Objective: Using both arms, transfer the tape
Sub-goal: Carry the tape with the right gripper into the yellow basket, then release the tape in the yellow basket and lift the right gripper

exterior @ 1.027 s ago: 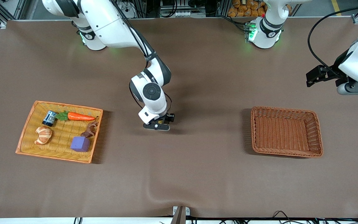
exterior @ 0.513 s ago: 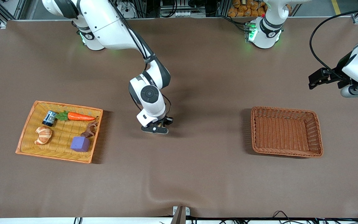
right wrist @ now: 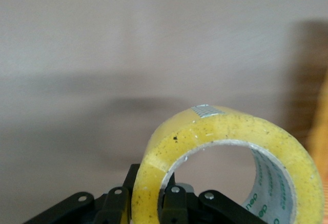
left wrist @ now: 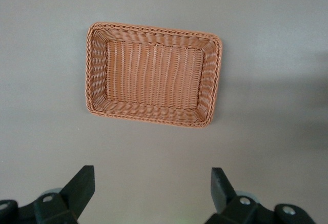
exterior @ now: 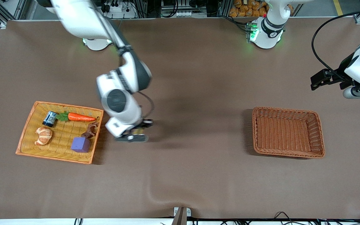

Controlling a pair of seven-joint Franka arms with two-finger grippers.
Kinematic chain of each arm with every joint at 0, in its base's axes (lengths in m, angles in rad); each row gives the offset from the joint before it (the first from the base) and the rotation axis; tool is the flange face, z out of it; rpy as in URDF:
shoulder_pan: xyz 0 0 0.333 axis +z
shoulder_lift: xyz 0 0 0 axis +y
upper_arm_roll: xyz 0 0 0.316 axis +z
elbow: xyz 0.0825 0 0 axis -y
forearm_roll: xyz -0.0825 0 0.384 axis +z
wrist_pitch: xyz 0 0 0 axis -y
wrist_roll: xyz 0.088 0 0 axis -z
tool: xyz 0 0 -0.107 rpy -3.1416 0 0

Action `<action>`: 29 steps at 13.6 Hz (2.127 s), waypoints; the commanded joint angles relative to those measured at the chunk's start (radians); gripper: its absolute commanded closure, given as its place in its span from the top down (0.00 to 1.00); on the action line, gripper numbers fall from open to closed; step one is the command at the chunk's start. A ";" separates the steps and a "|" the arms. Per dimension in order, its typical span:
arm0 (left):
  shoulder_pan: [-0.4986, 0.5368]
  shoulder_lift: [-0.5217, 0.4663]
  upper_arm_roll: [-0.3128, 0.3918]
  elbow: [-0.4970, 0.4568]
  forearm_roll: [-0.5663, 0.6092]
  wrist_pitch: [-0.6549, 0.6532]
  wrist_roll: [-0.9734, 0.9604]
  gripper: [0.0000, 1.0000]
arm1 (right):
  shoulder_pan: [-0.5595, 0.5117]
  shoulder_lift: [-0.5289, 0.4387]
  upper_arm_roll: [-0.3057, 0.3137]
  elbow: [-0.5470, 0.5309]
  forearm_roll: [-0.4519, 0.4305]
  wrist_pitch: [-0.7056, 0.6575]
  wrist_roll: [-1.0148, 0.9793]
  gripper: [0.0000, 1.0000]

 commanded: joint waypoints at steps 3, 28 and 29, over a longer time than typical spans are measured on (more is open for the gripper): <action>0.032 -0.010 0.001 -0.020 -0.021 0.008 0.021 1.00 | -0.303 -0.130 0.020 -0.198 0.007 0.016 -0.552 0.00; 0.033 0.012 -0.010 -0.030 -0.006 0.049 0.023 1.00 | -0.470 -0.141 0.034 0.041 -0.091 -0.357 -0.730 1.00; 0.034 0.021 -0.010 -0.024 -0.003 0.053 0.023 1.00 | -0.468 -0.175 0.035 0.044 -0.090 -0.368 -0.728 1.00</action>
